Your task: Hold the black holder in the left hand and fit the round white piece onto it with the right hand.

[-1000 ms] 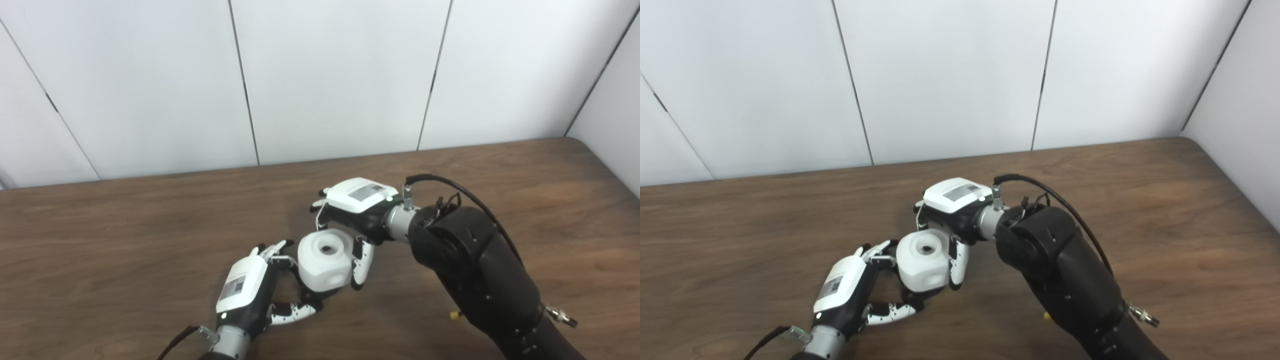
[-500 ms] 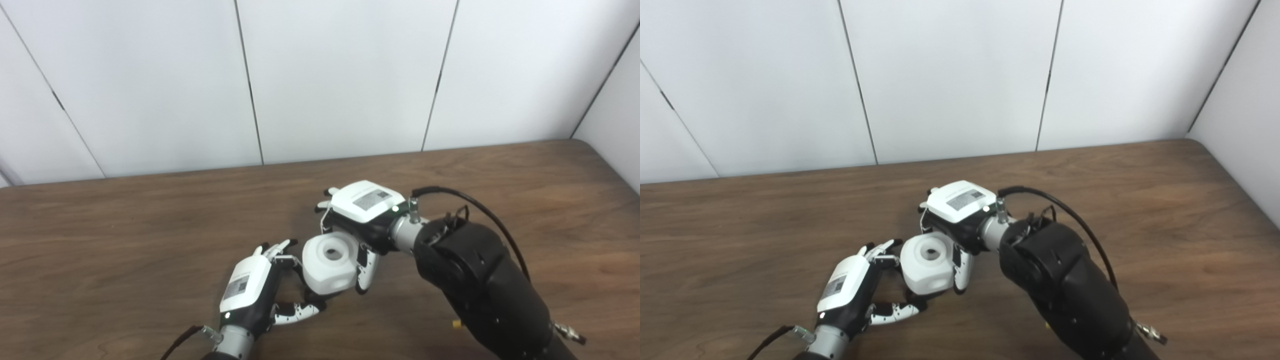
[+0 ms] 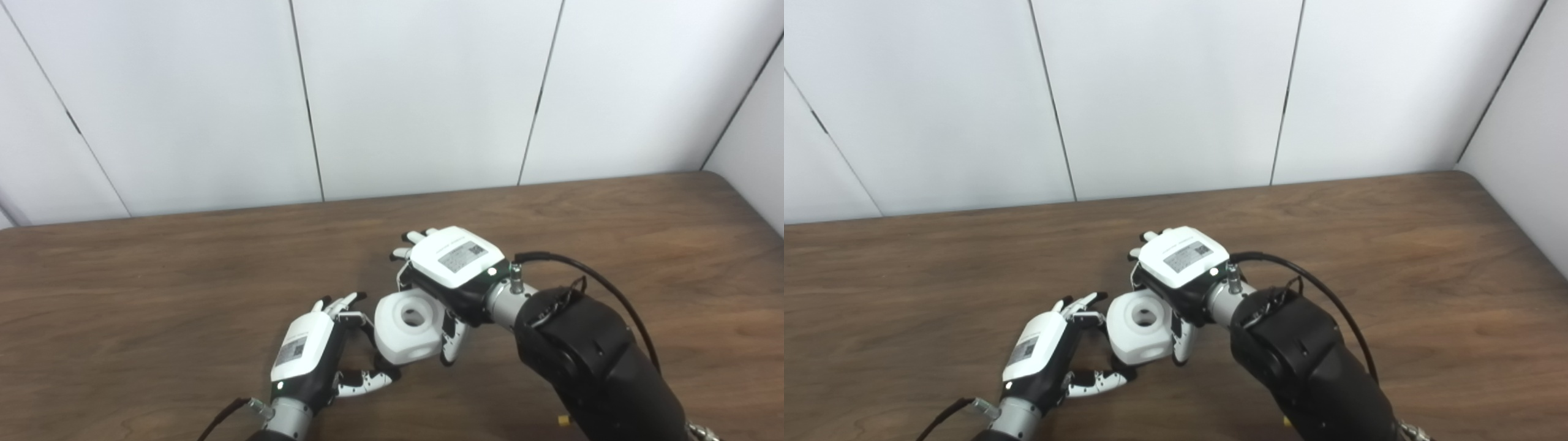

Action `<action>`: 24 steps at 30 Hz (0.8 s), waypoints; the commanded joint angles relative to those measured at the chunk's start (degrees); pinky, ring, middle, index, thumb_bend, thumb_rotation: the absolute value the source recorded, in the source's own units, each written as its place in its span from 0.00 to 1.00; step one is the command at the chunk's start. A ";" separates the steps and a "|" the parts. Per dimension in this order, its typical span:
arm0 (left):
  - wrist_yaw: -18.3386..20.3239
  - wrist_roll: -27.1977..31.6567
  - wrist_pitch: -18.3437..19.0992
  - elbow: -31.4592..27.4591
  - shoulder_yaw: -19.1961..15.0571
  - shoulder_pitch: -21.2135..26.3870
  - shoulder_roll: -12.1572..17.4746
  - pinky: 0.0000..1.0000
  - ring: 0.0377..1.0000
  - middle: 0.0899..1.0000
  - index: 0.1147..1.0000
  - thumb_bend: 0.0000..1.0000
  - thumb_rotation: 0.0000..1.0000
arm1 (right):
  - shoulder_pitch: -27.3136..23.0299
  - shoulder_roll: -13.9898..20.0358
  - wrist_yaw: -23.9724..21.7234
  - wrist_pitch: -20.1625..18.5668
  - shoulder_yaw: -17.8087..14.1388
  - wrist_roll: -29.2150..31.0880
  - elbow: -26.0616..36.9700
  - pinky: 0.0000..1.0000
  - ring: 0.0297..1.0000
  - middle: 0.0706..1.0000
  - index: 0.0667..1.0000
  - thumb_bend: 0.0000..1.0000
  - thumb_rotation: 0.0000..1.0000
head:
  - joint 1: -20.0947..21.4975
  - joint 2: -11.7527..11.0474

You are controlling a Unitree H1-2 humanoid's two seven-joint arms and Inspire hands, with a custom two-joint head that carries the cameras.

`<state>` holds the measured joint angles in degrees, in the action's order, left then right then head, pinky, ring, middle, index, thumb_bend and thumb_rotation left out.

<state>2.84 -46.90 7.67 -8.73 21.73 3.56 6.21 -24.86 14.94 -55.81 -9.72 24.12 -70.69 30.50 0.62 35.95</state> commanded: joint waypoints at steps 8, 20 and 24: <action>-1.12 0.31 -1.77 0.14 0.32 1.57 -0.63 1.00 0.91 0.91 0.41 0.51 0.05 | 1.21 -0.22 -1.19 2.35 -0.53 -0.86 -0.01 0.98 0.98 0.90 0.45 0.51 0.14 | 0.11 -0.04; -1.04 0.25 -1.64 0.16 0.46 1.60 -0.58 1.00 0.91 0.91 0.41 0.51 0.05 | 2.08 -1.52 0.65 2.27 -2.67 0.10 -0.28 0.91 0.98 0.91 0.66 0.79 0.45 | 0.12 -0.09; -1.16 0.23 -1.77 0.22 0.47 1.62 -0.51 1.00 0.91 0.90 0.41 0.51 0.05 | 2.20 -1.67 0.74 2.26 -3.00 0.27 -0.50 0.91 0.99 0.92 0.69 0.84 0.49 | 0.12 -0.09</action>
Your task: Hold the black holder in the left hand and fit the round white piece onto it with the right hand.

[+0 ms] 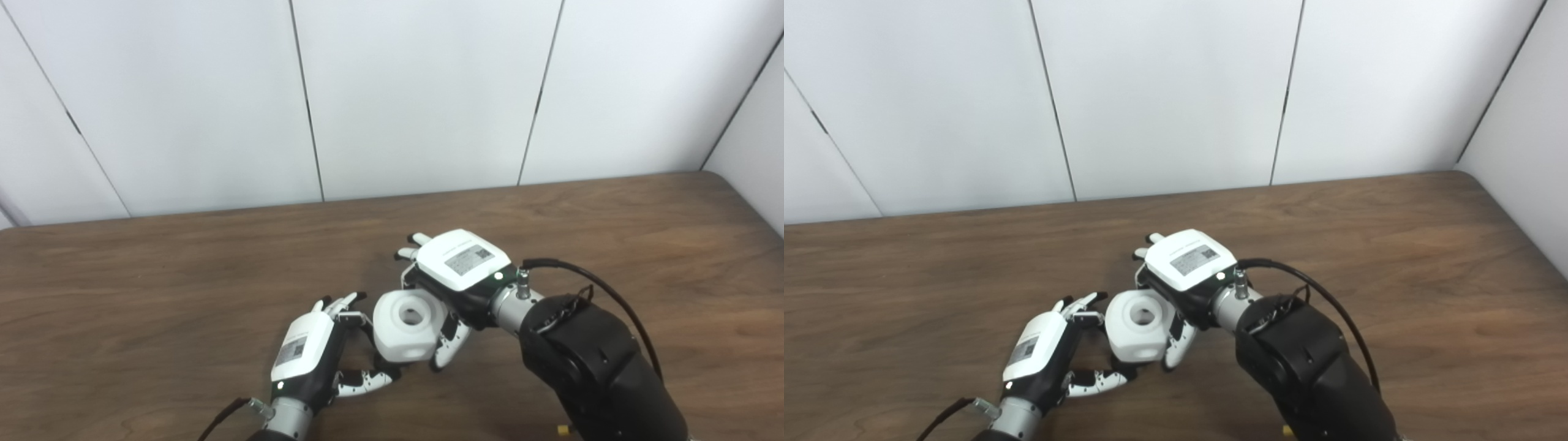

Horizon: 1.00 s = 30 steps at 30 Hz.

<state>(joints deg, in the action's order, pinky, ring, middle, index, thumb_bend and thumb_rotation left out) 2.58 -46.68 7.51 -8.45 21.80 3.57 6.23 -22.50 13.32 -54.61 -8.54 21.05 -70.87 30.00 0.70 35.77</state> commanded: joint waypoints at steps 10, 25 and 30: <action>-1.04 0.32 -1.75 0.12 0.24 1.57 -0.59 1.00 0.91 0.90 0.42 0.51 0.05 | -0.05 -0.23 -0.12 1.41 -0.21 0.46 -0.18 0.93 1.00 0.92 0.69 0.86 0.48 | 0.02 -0.06; -0.97 0.11 -1.69 0.24 0.29 1.68 -0.44 1.00 0.91 0.91 0.42 0.51 0.05 | -0.18 -0.33 -0.35 1.48 -0.20 0.51 -0.24 0.94 1.00 0.92 0.69 0.86 0.47 | 0.13 -0.41; -1.21 0.22 -1.94 0.46 0.23 1.76 -0.44 1.00 0.91 0.91 0.42 0.51 0.05 | -0.07 -0.74 -0.02 0.97 -0.60 0.86 -0.15 0.94 1.00 0.92 0.71 0.88 0.48 | 0.12 -0.63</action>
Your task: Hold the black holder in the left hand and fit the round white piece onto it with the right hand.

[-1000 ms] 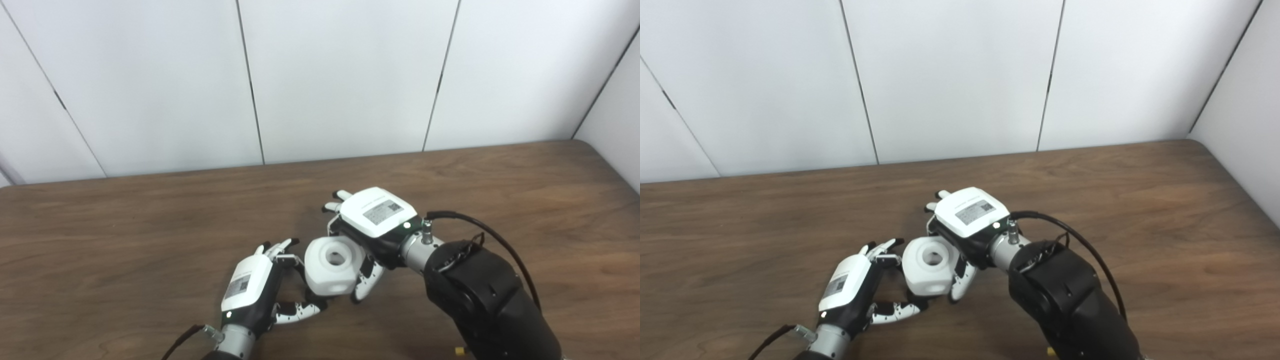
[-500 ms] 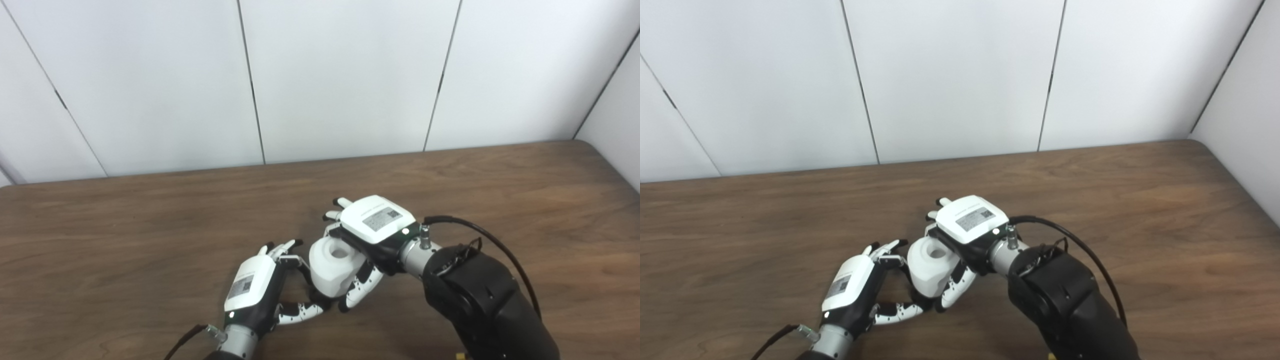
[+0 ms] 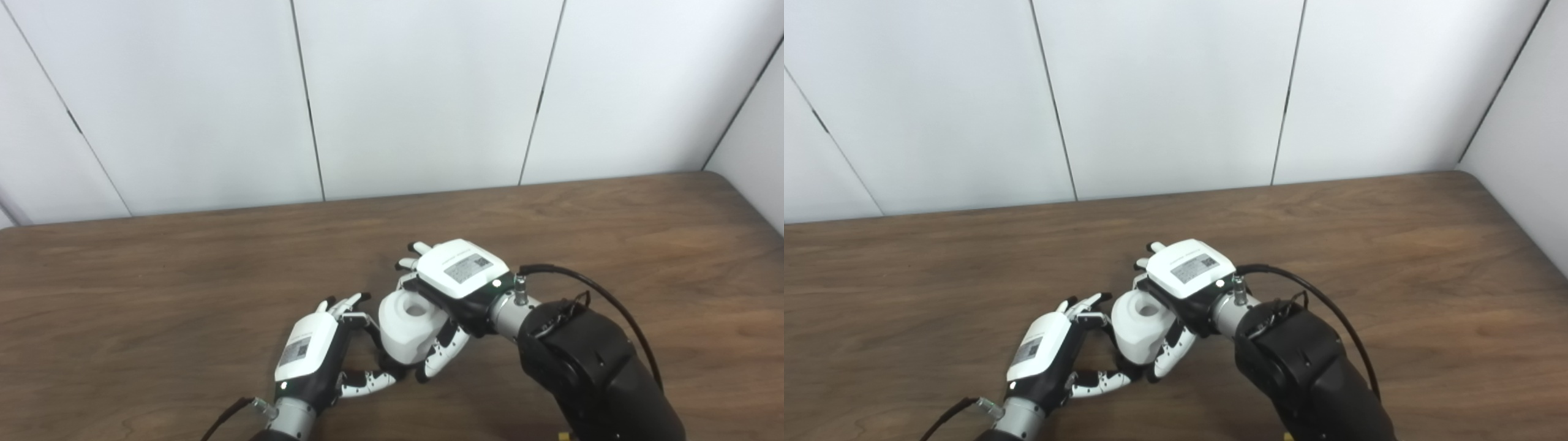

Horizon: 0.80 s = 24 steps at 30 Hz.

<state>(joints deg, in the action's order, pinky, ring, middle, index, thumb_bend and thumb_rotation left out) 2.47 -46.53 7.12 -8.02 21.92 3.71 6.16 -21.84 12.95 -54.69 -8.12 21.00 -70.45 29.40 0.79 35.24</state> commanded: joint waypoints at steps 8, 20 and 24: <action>-1.07 0.14 -1.88 0.44 -0.09 1.71 -0.30 1.00 0.91 0.91 0.42 0.51 0.05 | -0.63 -1.19 0.37 -0.45 -1.59 2.09 0.88 0.87 1.00 0.98 0.85 0.99 0.55 | 0.22 -0.37; -1.39 0.55 -2.26 0.96 -0.27 1.77 -0.32 1.00 0.91 0.91 0.42 0.51 0.05 | -0.76 -2.74 0.39 -1.94 -3.80 3.15 1.37 0.76 1.00 1.00 1.00 1.00 0.50 | 0.29 -0.61; -1.19 0.58 -2.16 0.98 -0.27 1.85 -0.26 1.00 0.91 0.91 0.42 0.51 0.05 | -0.79 -2.78 0.78 -1.81 -4.02 3.45 1.41 0.72 1.00 1.00 1.00 1.00 0.49 | 0.38 -0.77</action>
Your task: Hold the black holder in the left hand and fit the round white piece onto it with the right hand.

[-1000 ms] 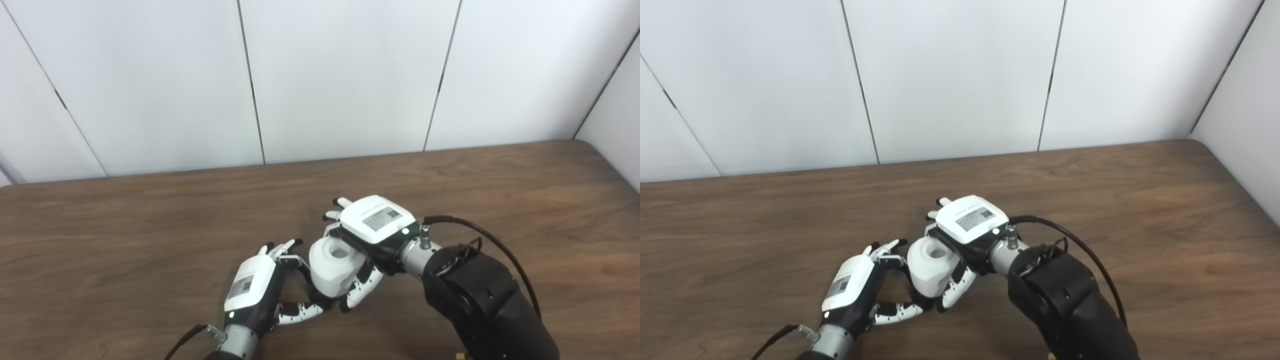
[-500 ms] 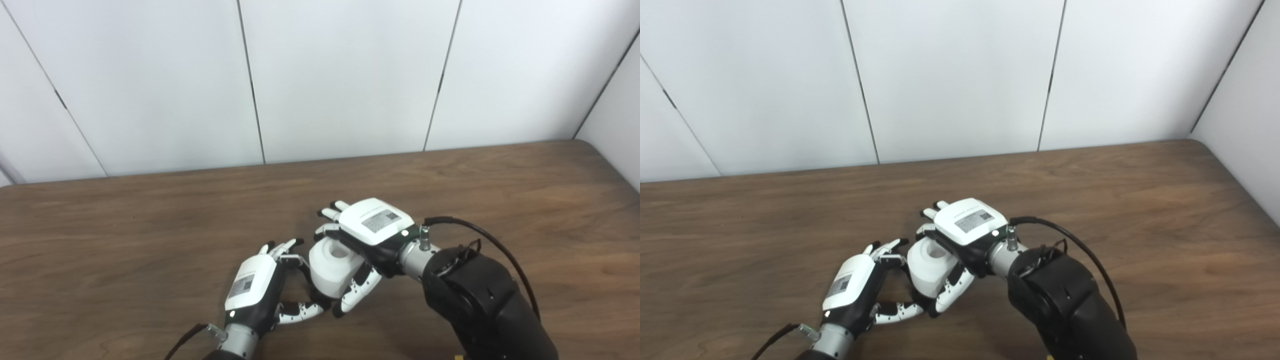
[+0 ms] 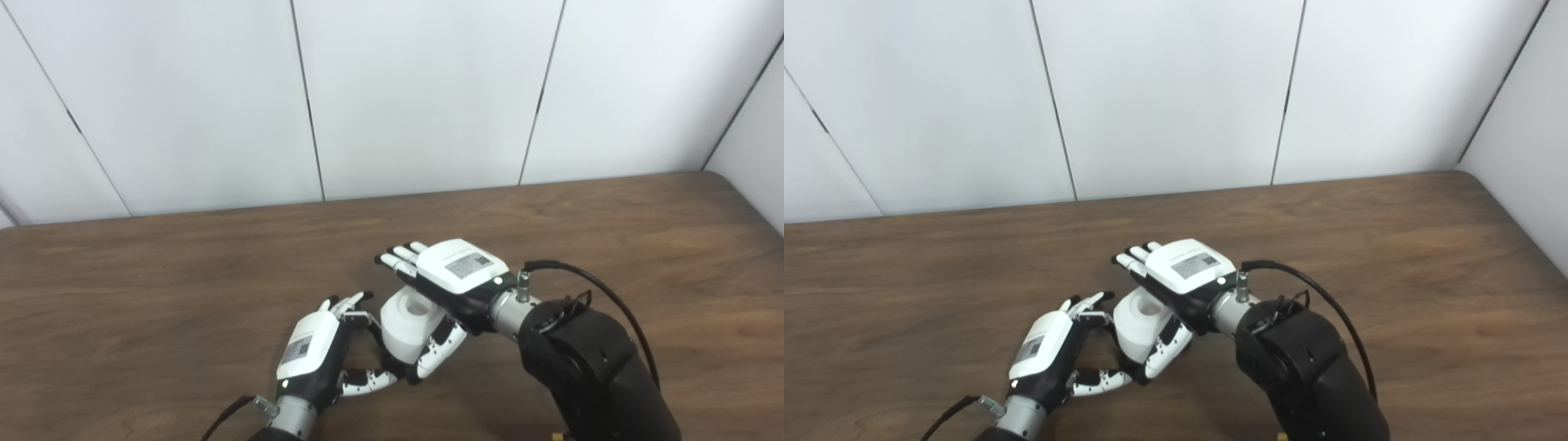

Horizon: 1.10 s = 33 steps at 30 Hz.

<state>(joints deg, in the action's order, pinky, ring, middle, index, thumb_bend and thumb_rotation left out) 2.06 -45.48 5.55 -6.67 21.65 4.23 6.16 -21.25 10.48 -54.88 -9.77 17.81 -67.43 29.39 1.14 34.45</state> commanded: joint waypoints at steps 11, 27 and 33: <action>-1.21 -0.56 -1.07 0.59 -0.18 1.69 -0.02 1.00 0.91 0.90 0.42 0.51 0.05 | -3.15 0.06 -0.30 -1.37 -2.49 1.79 3.16 0.75 1.00 1.00 1.00 1.00 0.50 | 0.20 -0.78; -2.17 -0.02 -2.83 2.45 -0.64 2.28 0.51 1.00 0.90 0.90 0.42 0.51 0.05 | -8.16 4.11 -3.86 -2.95 -7.71 6.46 8.79 0.71 1.00 1.00 1.00 1.00 0.51 | 0.78 -2.41; -2.47 0.36 -3.49 3.40 -0.83 2.57 0.89 1.00 0.90 0.90 0.42 0.51 0.05 | -9.85 6.35 -4.63 -3.08 -9.24 7.06 9.88 0.69 1.00 1.00 1.00 1.00 0.53 | 0.94 -3.04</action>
<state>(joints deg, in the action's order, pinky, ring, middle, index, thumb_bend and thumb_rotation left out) 0.51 -44.83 2.68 -3.88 21.18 5.28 6.72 -27.93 15.65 -60.38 -12.98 9.65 -60.97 37.38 2.02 31.38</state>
